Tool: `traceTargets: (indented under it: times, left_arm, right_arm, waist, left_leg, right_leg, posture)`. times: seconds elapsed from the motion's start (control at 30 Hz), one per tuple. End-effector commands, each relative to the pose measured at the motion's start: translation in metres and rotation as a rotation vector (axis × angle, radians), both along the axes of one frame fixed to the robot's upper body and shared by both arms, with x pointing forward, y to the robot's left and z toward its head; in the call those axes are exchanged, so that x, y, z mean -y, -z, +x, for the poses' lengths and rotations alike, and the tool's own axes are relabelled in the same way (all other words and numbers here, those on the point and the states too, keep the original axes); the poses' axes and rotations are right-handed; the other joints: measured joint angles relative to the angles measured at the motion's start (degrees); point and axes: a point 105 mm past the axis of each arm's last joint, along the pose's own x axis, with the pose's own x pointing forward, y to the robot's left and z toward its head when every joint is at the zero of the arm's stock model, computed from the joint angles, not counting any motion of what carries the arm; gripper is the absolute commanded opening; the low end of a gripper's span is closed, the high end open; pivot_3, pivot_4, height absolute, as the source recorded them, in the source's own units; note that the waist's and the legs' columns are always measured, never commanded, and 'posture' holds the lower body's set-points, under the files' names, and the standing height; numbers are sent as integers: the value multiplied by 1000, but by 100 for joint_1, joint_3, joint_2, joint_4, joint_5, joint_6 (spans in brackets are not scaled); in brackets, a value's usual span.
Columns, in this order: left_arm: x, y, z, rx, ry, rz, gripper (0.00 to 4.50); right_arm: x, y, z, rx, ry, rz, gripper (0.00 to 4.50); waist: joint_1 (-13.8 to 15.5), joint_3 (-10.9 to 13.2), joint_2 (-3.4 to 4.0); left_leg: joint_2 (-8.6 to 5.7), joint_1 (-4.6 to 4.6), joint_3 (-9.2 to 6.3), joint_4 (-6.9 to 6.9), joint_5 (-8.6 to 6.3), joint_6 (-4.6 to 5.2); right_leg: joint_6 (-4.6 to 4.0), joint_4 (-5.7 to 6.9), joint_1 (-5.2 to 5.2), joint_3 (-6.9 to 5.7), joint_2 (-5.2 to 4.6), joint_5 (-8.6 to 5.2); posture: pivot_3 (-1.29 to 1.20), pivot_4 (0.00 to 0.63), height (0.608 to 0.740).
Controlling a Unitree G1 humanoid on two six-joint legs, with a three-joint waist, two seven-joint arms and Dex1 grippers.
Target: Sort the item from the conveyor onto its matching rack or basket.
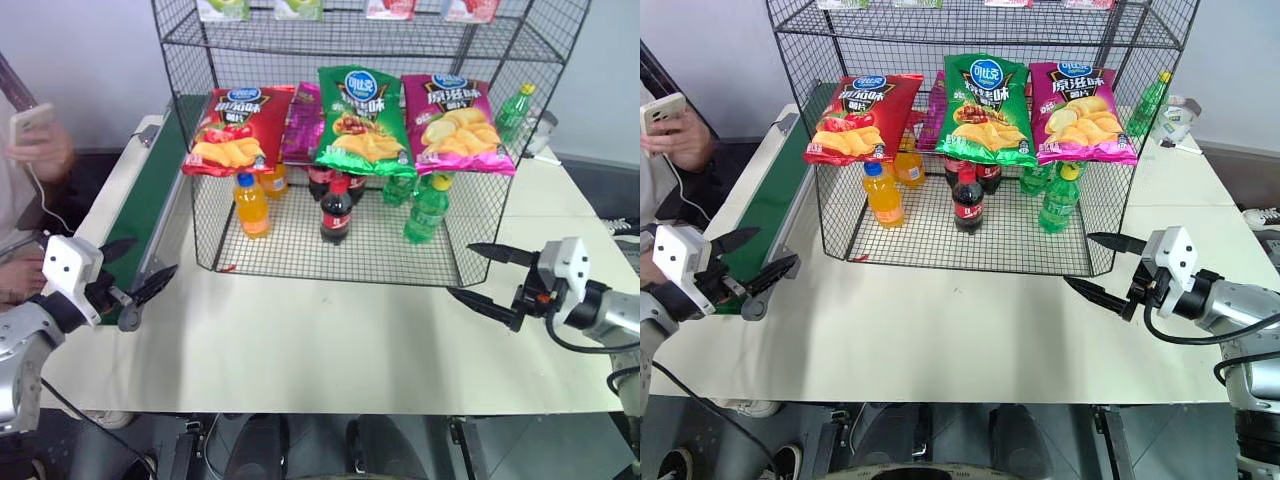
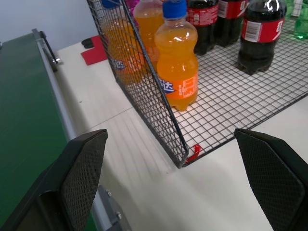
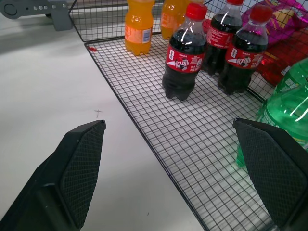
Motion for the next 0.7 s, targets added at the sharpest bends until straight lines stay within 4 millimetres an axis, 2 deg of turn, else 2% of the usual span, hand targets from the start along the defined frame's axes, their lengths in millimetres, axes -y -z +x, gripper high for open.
traceTargets:
  times: [0.03, 0.2, 0.3, 0.4, 0.5, 0.7]
  left_arm:
    - [1, -16, 1, 88, 7, 29, 4500]
    - [0, -18, 5, 99, -7, 77, 4500]
    - [3, -19, 5, 86, 22, 21, 4500]
    - [-3, -22, 6, 85, 27, -23, 4500]
    - [-9, -23, 4, 84, 42, -28, 4500]
    - [-8, -22, 1, 93, 59, -17, 4500]
  right_arm:
    - [3, -4, 0, 30, 6, -20, 4434]
    - [1, -2, 0, 28, 2, -20, 4434]
    - [0, -2, 1, 31, 3, -19, 4434]
    - [1, -1, 2, 29, 3, -18, 4434]
    - [2, 1, 2, 30, 5, -19, 4434]
    - [3, 3, 2, 29, 2, -32, 4434]
  waist:
    - [5, 0, 0]
    - [12, 0, 0]
    - [10, 0, 0]
    - [12, 0, 0]
    - [-4, 0, 0]
    - [9, 0, 0]
  left_leg:
    - [0, 0, 0, 0, 0, 0]
    - [-1, 0, 1, 1, 0, 0]
    - [-1, 0, 0, 0, 0, 0]
    - [-1, 0, 0, 1, 0, 0]
    - [-1, 0, 1, 1, 0, 0]
    - [-1, 0, 1, 2, 0, 0]
  right_leg:
    - [0, 0, 0, 0, 0, 0]
    - [0, 0, 0, 0, 0, 0]
    - [0, 0, 0, 0, 1, 0]
    - [0, 1, 0, -1, 1, 0]
    - [0, 1, 0, -1, 3, 0]
    - [1, 1, 0, 0, 3, 0]
  posture:
    - [0, 150, 739]
    - [0, 150, 739]
    - [0, 150, 739]
    - [0, 150, 739]
    - [0, 150, 739]
    - [0, 150, 739]
